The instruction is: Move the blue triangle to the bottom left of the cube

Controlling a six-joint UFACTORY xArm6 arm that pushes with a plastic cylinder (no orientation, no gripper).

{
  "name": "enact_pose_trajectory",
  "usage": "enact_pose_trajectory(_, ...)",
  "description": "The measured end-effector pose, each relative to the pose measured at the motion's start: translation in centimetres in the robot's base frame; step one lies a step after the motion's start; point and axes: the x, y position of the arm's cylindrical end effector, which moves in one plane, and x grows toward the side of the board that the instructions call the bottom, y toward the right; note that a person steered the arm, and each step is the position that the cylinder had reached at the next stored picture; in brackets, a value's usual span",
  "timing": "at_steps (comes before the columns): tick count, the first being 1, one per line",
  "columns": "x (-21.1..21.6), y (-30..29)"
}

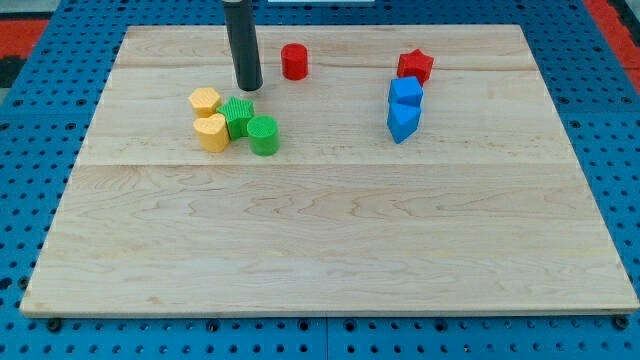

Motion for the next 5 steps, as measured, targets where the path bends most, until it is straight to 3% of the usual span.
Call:
enact_pose_trajectory(3, 0.7, 3.6)
enact_pose_trajectory(4, 2.3, 3.4)
enact_pose_trajectory(5, 7.6, 5.0)
